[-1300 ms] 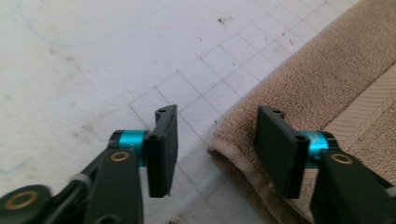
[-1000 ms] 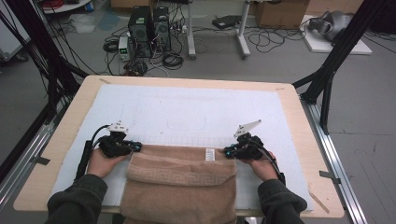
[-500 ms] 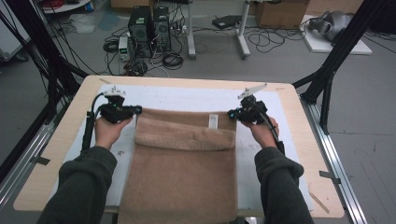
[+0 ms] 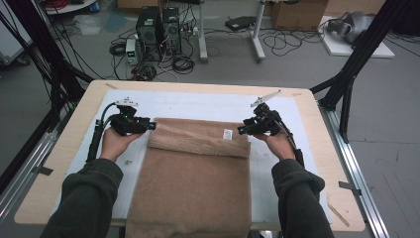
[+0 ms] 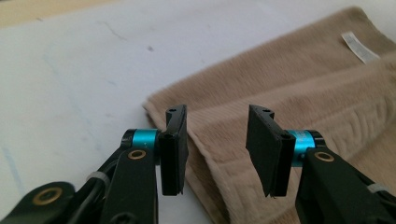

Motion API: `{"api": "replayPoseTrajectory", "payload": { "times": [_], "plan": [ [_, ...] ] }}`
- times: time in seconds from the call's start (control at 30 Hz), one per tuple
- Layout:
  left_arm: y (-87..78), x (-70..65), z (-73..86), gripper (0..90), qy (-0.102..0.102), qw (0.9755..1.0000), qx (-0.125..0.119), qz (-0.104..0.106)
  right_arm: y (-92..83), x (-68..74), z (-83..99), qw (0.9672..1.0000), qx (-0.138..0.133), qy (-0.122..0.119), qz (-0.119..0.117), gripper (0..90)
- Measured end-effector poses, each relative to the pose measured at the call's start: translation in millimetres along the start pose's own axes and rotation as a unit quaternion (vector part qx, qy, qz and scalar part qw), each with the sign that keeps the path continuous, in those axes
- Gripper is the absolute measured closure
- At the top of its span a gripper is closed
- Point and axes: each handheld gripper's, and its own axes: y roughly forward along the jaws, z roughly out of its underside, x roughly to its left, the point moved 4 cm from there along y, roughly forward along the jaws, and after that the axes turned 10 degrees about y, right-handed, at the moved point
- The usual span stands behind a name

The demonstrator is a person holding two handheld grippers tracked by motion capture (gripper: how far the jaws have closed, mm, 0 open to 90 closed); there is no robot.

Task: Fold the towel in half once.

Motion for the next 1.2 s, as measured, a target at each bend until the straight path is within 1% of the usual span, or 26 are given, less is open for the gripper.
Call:
{"api": "replayPoseTrajectory", "payload": {
  "times": [0.03,0.1,0.17,0.23,0.27,0.3,0.33,0.37,0.4,0.43,0.5,0.53,0.57,0.6,0.7,0.77,0.8,0.83,0.87,0.93,0.97,1.03,1.07,1.1,1.13,1.2],
  "plan": [
    [2.7,-2.3,2.0,57.6,0.001,0.9999,0.010,0.004,1.3,4.9,3.2,1.0000,0.000,-0.003,-0.002,51.1],
    [6.8,-8.4,6.9,55.7,0.010,0.9999,0.007,-0.004,5.4,9.2,9.8,0.9999,0.001,-0.003,-0.013,51.1],
    [11.0,-11.3,12.5,56.0,0.006,0.9999,0.012,0.000,9.7,12.7,19.5,0.9999,0.008,-0.001,-0.014,51.1],
    [15.4,-13.3,19.9,57.6,0.014,0.9994,0.033,0.001,13.8,15.3,29.4,0.9997,0.011,0.006,-0.022,51.3],
    [17.2,-13.6,24.3,60.4,0.015,0.9990,0.041,0.007,15.9,16.5,34.3,0.9996,0.014,0.008,-0.025,51.8],
    [18.4,-13.1,28.4,62.4,0.011,0.9987,0.048,0.016,18.1,17.2,39.0,0.9995,0.015,0.007,-0.026,52.8],
    [17.6,-13.2,31.2,66.3,0.004,0.9990,0.039,0.021,20.1,17.6,43.2,0.9995,0.019,0.009,-0.025,55.0],
    [16.6,-13.1,33.1,70.1,0.002,0.9992,0.031,0.027,22.0,17.8,47.2,0.9993,0.023,0.010,-0.027,57.0],
    [16.3,-14.5,34.1,75.9,0.001,0.9992,0.024,0.032,24.2,17.1,50.6,0.9992,0.023,0.012,-0.030,60.1],
    [15.7,-16.2,33.9,79.2,0.005,0.9992,0.026,0.031,26.1,17.7,54.0,0.9984,0.028,0.020,-0.045,66.1],
    [13.2,-20.2,31.0,81.4,0.026,0.9991,0.028,0.021,30.0,17.9,59.2,0.9968,0.038,0.026,-0.066,75.6],
    [11.0,-21.8,29.6,81.6,0.029,0.9991,0.025,0.019,30.9,19.6,60.6,0.9959,0.043,0.031,-0.073,78.2],
    [7.9,-22.6,28.6,81.7,0.032,0.9991,0.021,0.019,30.8,20.6,60.9,0.9956,0.043,0.025,-0.079,82.8],
    [4.1,-23.5,27.9,81.7,0.033,0.9991,0.016,0.020,29.3,22.0,60.9,0.9954,0.043,0.021,-0.083,84.8],
    [-8.2,-27.5,28.4,81.2,0.039,0.9990,-0.006,0.022,22.0,28.3,59.5,0.9951,0.033,0.010,-0.093,86.5],
    [-15.3,-32.7,31.6,81.2,0.056,0.9981,-0.014,0.022,16.6,33.6,59.2,0.9946,0.029,0.002,-0.099,86.9],
    [-17.9,-34.9,34.1,81.1,0.060,0.9979,-0.014,0.021,14.0,36.7,59.4,0.9943,0.026,-0.005,-0.103,87.0],
    [-20.4,-38.2,36.9,81.1,0.064,0.9975,-0.021,0.022,11.2,39.7,60.1,0.9938,0.025,-0.011,-0.108,87.0],
    [-23.0,-40.8,40.7,80.8,0.073,0.9968,-0.023,0.023,8.2,42.4,61.2,0.9937,0.022,-0.015,-0.109,87.0],
    [-26.9,-45.8,50.5,79.6,0.078,0.9963,-0.017,0.030,2.2,48.0,65.0,0.9926,0.014,-0.020,-0.119,87.1],
    [-28.1,-49.6,56.1,79.5,0.081,0.9961,-0.014,0.033,-0.3,50.7,67.8,0.9918,0.014,-0.020,-0.126,87.1],
    [-31.9,-55.3,66.7,78.9,0.096,0.9946,0.002,0.037,-4.1,55.4,74.1,0.9907,0.017,-0.031,-0.132,86.7],
    [-34.1,-57.4,71.0,77.0,0.099,0.9942,0.002,0.042,-6.2,57.7,76.9,0.9896,0.017,-0.030,-0.139,86.2],
    [-37.0,-59.5,74.3,73.2,0.096,0.9943,0.001,0.046,-7.5,59.4,79.2,0.9879,0.013,-0.032,-0.151,84.9],
    [-40.4,-61.0,77.1,70.4,0.097,0.9941,0.002,0.049,-9.3,61.4,81.0,0.9872,0.012,-0.035,-0.155,83.4],
    [-47.1,-61.7,81.4,67.5,0.097,0.9938,0.010,0.054,-12.4,62.9,83.4,0.9874,0.011,-0.036,-0.154,80.6]
  ]
}}
